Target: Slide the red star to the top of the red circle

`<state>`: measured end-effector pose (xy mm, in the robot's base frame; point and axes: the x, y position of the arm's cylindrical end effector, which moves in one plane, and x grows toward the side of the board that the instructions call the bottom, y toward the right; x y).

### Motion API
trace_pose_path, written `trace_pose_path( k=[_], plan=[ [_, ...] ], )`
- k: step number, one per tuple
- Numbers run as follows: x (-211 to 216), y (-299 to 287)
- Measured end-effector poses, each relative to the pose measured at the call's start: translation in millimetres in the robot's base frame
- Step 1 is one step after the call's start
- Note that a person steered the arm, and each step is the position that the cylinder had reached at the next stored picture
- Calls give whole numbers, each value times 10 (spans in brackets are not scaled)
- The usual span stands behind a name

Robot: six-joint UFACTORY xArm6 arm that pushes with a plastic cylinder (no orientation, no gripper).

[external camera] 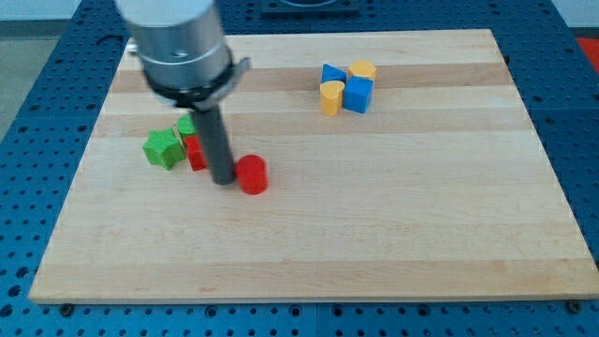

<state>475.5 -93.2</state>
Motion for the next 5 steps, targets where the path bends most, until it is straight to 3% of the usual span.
trace_pose_path(
  k=[1, 3, 4, 5],
  plan=[
    [0, 173],
    [0, -863],
    [-41, -992],
    [-402, -770]
  ],
)
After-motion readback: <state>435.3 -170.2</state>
